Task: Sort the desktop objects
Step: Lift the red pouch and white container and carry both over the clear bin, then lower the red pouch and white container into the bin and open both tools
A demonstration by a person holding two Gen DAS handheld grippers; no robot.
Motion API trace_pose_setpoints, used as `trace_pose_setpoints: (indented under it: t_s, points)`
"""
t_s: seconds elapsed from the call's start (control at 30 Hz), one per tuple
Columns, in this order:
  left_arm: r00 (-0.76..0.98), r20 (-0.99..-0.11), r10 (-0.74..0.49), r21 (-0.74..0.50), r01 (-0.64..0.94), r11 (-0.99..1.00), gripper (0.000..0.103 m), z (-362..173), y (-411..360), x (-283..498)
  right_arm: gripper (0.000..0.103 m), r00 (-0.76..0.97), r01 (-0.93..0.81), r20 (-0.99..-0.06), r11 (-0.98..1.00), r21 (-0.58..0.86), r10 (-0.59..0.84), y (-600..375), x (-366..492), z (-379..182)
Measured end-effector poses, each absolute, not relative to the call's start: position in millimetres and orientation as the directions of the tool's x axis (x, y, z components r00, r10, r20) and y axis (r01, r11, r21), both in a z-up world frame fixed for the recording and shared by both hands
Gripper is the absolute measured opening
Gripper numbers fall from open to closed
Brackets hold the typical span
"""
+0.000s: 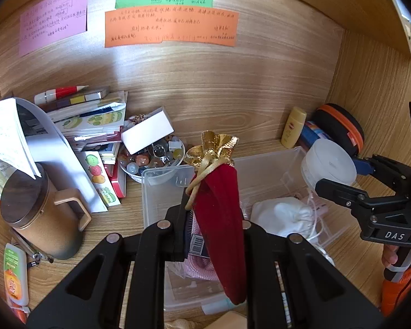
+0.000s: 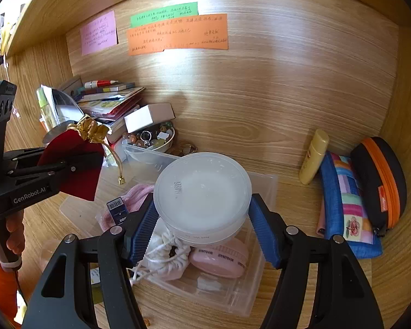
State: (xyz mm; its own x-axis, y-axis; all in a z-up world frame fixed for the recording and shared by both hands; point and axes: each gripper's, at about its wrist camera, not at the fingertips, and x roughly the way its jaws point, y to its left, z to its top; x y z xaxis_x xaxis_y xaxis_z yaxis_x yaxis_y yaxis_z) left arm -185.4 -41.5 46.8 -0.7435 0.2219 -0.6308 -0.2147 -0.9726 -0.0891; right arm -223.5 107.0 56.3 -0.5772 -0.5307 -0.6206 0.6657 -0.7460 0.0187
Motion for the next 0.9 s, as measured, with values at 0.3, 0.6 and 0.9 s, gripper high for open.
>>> trace_pose_setpoints:
  t_s: [0.3,0.6,0.9]
  points:
    - [-0.686,-0.692,0.225,-0.106,-0.212,-0.972,0.014,23.8,-42.0,-212.7,0.063,-0.551,0.663,-0.664,-0.748,0.019,-0.505,90.5,-241.4,44.7]
    - [-0.645,-0.721,0.254,-0.143,-0.220,-0.965,0.014,10.7,-45.7,-221.8,0.063,-0.540,0.672,-0.680,-0.740,0.006,-0.496,70.1,-245.6,37.0]
    - [-0.605,-0.750,0.269,-0.166,-0.222,-0.961,0.014,7.0,-49.7,-227.9,0.063,-0.517,0.705,-0.691,-0.709,-0.009,-0.505,52.4,-240.5,34.1]
